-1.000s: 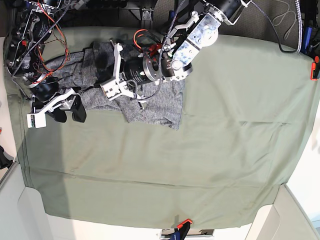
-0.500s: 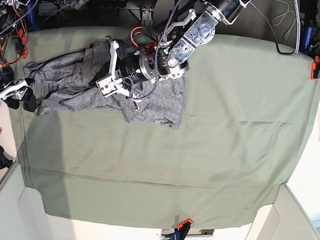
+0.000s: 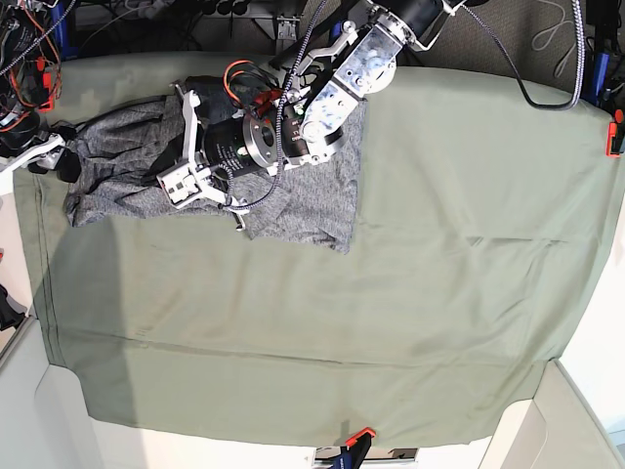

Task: Fold the T-shirt properly
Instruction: 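Regrasp the folded shirt with the left gripper and press it flat, then fold the shirt bundle over again with the left gripper and release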

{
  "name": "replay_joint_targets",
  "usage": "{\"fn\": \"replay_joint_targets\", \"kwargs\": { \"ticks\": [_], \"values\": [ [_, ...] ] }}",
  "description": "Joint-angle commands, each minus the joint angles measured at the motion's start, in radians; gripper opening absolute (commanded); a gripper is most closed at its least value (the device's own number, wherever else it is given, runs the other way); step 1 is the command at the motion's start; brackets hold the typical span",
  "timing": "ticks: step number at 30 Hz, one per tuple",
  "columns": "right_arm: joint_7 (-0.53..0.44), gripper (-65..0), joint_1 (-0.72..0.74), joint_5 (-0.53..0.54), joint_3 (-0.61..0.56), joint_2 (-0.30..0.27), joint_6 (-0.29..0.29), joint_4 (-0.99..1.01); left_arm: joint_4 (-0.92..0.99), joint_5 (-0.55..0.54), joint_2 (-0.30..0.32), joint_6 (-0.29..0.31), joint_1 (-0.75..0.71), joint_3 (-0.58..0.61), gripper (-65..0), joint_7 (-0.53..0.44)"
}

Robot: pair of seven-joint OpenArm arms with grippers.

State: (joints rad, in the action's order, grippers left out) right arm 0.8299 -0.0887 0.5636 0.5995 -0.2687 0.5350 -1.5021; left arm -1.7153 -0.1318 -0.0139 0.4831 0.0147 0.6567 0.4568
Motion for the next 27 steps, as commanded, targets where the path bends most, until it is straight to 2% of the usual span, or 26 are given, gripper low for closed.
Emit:
{"fn": "replay_joint_targets", "kwargs": {
  "ticks": [1, 4, 8, 17, 18, 21, 24, 25, 27],
  "values": [
    [-0.031, -24.9, 0.011, 0.016, -0.011, -0.019, 0.005, -0.014, -0.022, -0.013, -0.010, -0.001, 0.019, -0.010, -65.0, -0.019],
    [-0.038, -24.9, 0.011, 0.006, -0.064, -0.019, 0.004, -0.014, -0.045, -0.024, 0.001, -0.001, 0.018, -0.053, -65.0, -0.003],
    [-0.051, -24.9, 0.014, -0.069, -0.117, -0.019, -0.016, -0.013, -0.084, -0.077, 0.034, 0.000, 0.018, -0.110, -65.0, 0.058],
    [-0.048, -26.1, 0.013, -0.087, -0.135, -0.019, -0.015, -0.013, -0.159, -0.149, 0.132, 0.000, -0.009, -0.223, -65.0, 0.063],
    [-0.047, -29.8, 0.013, -0.097, -0.135, -0.019, -0.015, -0.013, -0.163, -0.151, 0.143, 0.000, -0.020, -0.235, -65.0, 0.063],
    [-0.045, -47.5, 0.013, -0.116, -0.135, -0.019, -0.015, -0.013, -0.164, -0.165, 0.174, 0.000, -0.059, -0.287, -65.0, 0.063],
    [-0.054, -62.0, 0.014, -0.116, -0.135, -0.019, -0.015, -0.014, -0.164, -0.165, 0.195, 0.000, -0.100, -0.359, -65.0, 0.060],
    [-0.064, -65.0, 0.013, -0.116, -0.135, -0.019, -0.015, -0.013, -0.164, -0.167, 0.198, 0.001, -0.112, -0.387, -65.0, 0.056],
    [-0.083, -65.0, 0.014, -0.116, -0.135, -0.019, -0.015, -0.014, -0.164, -0.180, 0.198, 0.014, -0.131, -0.443, -65.0, 0.056]
  ]
}}
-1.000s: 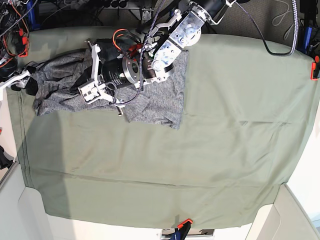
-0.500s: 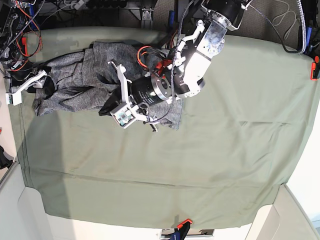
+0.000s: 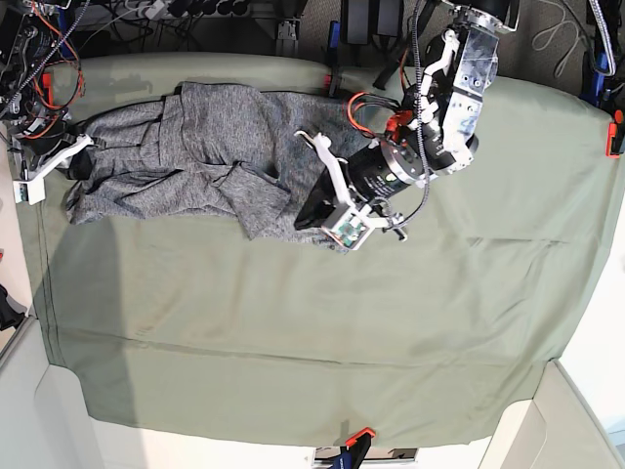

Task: Fold the T-shirt properly
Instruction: 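Fold the shirt bundle over again with the left gripper and release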

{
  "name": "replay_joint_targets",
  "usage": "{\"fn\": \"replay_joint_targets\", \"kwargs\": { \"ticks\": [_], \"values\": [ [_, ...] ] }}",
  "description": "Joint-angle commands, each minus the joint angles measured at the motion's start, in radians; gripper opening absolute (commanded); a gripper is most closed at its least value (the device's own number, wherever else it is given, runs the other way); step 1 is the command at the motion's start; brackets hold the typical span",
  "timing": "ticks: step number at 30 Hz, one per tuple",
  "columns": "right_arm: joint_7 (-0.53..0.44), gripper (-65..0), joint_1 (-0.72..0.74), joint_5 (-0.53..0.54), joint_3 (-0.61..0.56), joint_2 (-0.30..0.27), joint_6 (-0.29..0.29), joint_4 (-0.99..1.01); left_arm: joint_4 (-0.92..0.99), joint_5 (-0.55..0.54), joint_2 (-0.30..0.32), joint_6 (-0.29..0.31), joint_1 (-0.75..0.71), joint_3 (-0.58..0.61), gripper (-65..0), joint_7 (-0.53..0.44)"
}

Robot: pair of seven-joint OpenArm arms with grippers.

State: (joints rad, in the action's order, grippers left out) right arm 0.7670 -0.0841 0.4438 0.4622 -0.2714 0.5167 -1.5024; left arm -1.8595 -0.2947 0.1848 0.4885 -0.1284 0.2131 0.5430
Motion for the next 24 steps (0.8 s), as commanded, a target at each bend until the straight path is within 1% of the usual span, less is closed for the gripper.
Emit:
{"fn": "replay_joint_targets", "kwargs": {
  "ticks": [1, 3, 4, 9, 11, 13, 16, 18, 22, 24],
  "values": [
    [-0.028, -65.0, 0.009, 0.004, 0.002, -0.017, 0.003, -0.016, -0.020, -0.029, -0.001, 0.027, 0.004, -0.027, -65.0, -0.029],
    [-0.034, -65.0, 0.009, 0.013, 0.002, -0.016, 0.003, -0.023, -0.020, -0.031, 0.000, 0.068, -0.012, -0.076, -65.0, -0.028],
    [-0.034, -65.0, 0.009, 0.029, 0.002, -0.016, 0.003, -0.031, -0.020, -0.031, 0.006, 0.078, -0.018, -0.094, -65.0, -0.023],
    [-0.016, -65.0, 0.009, 0.121, 0.002, -0.003, 0.008, -0.130, -0.019, -0.031, 0.087, 0.077, -0.060, -0.136, -65.0, -0.023],
    [0.001, -65.0, 0.009, 0.170, 0.001, 0.010, 0.031, -0.171, -0.019, -0.031, 0.121, 0.077, -0.077, -0.136, -65.0, -0.023],
    [0.010, -65.0, 0.009, 0.204, -0.013, 0.032, 0.034, -0.206, -0.019, -0.031, 0.151, 0.077, -0.091, -0.136, -65.0, -0.023],
    [0.019, -65.0, 0.006, 0.216, -0.071, 0.083, 0.035, -0.255, -0.019, -0.031, 0.194, 0.076, -0.106, -0.136, -65.0, -0.023],
    [0.020, -65.0, 0.003, 0.214, -0.134, 0.126, 0.035, -0.286, -0.019, -0.031, 0.219, 0.073, -0.114, -0.136, -65.0, -0.023],
    [0.014, -65.0, 0.003, 0.183, -0.291, 0.222, 0.035, -0.323, -0.019, -0.031, 0.258, 0.073, -0.122, -0.136, -65.0, -0.023],
    [0.005, -65.0, 0.004, 0.140, -0.369, 0.270, 0.034, -0.324, -0.019, -0.030, 0.269, 0.073, -0.124, -0.136, -65.0, -0.023]
  ]
}}
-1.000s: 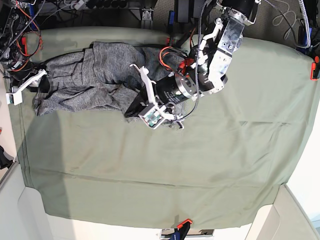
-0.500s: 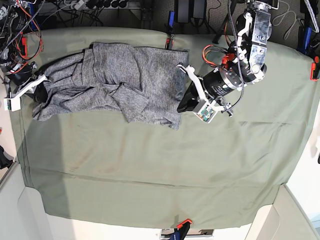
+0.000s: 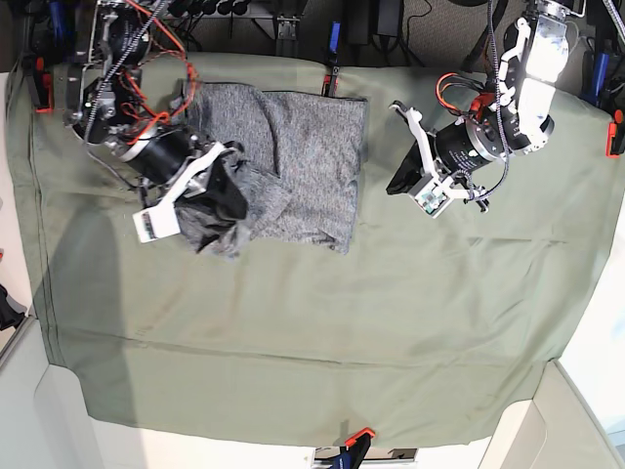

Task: Fold the T-shirt properly
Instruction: 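Fold the shirt bundle over again with the left gripper and release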

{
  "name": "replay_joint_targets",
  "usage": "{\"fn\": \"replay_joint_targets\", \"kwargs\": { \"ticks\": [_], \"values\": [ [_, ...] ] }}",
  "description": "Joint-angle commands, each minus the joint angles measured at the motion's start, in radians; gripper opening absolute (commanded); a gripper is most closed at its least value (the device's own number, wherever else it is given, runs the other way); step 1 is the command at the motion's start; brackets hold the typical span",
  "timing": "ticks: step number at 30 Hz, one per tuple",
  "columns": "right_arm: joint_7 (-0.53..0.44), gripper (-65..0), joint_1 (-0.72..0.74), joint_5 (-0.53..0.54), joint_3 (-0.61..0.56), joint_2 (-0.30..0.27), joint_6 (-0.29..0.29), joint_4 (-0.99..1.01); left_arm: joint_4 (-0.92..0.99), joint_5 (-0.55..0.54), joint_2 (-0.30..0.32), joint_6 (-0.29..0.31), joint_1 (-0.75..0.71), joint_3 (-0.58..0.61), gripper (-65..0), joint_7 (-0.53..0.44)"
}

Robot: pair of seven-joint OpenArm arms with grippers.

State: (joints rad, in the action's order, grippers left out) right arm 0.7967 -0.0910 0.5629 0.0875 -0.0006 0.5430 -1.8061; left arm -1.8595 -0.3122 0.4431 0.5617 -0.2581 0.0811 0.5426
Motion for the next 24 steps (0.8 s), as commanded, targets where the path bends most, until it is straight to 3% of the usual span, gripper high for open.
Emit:
{"fn": "replay_joint_targets", "kwargs": {
  "ticks": [1, 8, 13, 18, 21, 24],
  "values": [
    [-0.031, -65.0, 0.010, -0.008, -0.032, 0.021, 0.007, -0.020, -0.019, -0.013, 0.013, 0.000, 0.006, -0.004, -65.0, -0.022],
    [-0.042, -65.0, 0.011, -0.144, -0.263, 0.134, 0.004, -0.009, -0.019, -0.013, 0.014, 0.000, 0.006, -0.004, -65.0, -0.022],
    [-0.120, -64.9, 0.013, -0.252, -0.348, 0.152, -0.008, 0.053, -0.019, -0.013, 0.015, 0.000, 0.005, -0.004, -65.0, -0.022],
    [-0.135, -37.6, 0.013, -0.239, -0.352, 0.152, -0.023, 0.089, -0.019, -0.023, 0.015, 0.000, 0.003, -0.004, -65.0, -0.022],
    [-0.131, -35.0, 0.016, -0.178, -0.354, 0.151, 0.011, 0.089, -0.019, -0.120, 0.026, 0.010, 0.003, -0.034, -65.0, -0.031],
    [-0.113, -35.1, 0.036, -0.166, -0.384, 0.151, 0.014, 0.084, -0.019, -0.226, 0.025, 0.062, 0.003, -0.118, -65.0, -0.032]
  ]
}}
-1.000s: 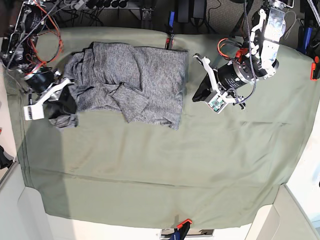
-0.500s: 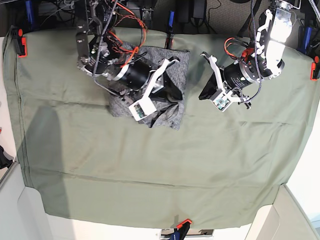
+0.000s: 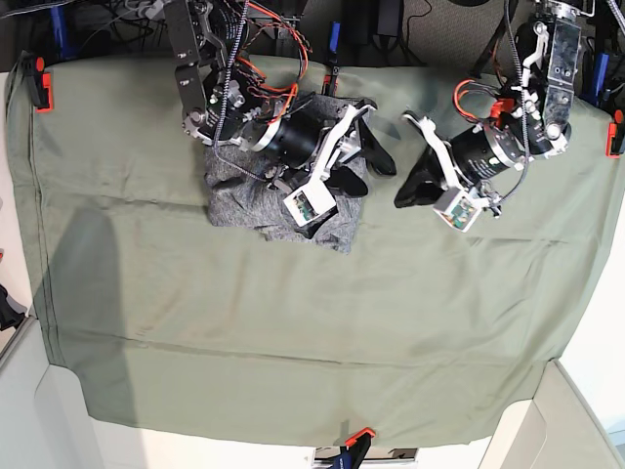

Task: Fold the T-shirt properly
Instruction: 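Fold the shirt bundle over again with the left gripper and release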

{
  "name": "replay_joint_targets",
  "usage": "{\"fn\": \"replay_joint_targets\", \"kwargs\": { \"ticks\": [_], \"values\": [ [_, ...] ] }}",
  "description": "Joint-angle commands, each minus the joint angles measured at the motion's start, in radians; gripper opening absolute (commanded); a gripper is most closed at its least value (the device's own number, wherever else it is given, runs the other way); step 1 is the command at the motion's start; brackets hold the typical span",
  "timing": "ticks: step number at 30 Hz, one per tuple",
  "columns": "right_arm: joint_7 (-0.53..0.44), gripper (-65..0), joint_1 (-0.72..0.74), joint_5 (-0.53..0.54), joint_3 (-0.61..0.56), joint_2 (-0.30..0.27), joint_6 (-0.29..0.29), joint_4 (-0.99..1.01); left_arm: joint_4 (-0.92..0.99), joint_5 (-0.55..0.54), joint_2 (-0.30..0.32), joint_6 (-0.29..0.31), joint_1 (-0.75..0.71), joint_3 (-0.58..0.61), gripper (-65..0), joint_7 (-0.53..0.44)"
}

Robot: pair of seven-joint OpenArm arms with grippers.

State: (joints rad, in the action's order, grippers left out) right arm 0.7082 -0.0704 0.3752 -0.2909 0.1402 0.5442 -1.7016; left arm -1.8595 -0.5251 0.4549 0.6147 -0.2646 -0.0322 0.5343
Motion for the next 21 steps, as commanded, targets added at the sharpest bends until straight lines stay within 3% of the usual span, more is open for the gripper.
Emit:
{"fn": "replay_joint_targets", "kwargs": {
  "ticks": [1, 3, 9, 16, 18, 21],
  "values": [
    [-0.010, -35.1, 0.027, 0.022, -0.023, 0.010, 0.013, -0.021, -0.019, -0.043, 0.013, 0.034, 0.009, -0.036, -65.0, -0.017],
    [0.024, -35.1, 0.055, 0.022, -0.066, 0.010, 0.014, -0.021, -0.019, -0.093, 0.013, 0.082, 0.009, -0.085, -65.0, 0.009],
    [0.097, -35.1, 0.141, 0.013, -0.123, 0.008, 0.010, -0.049, -0.019, -0.222, 0.014, 0.083, 0.009, -0.140, -65.0, 0.074],
    [0.069, -35.2, 0.168, -0.192, 0.059, 0.001, -0.052, -0.167, -0.087, -0.260, 0.013, 0.083, -0.071, -0.121, -65.0, 0.077],
    [0.032, -41.8, 0.188, -0.192, 0.138, -0.028, -0.055, -0.160, -0.146, -0.258, 0.013, 0.083, -0.102, -0.081, -65.0, 0.077],
    [0.026, -65.0, 0.210, -0.193, 0.241, -0.083, -0.058, -0.143, -0.229, -0.217, 0.012, 0.083, -0.125, 0.038, -65.0, 0.077]
  ]
}}
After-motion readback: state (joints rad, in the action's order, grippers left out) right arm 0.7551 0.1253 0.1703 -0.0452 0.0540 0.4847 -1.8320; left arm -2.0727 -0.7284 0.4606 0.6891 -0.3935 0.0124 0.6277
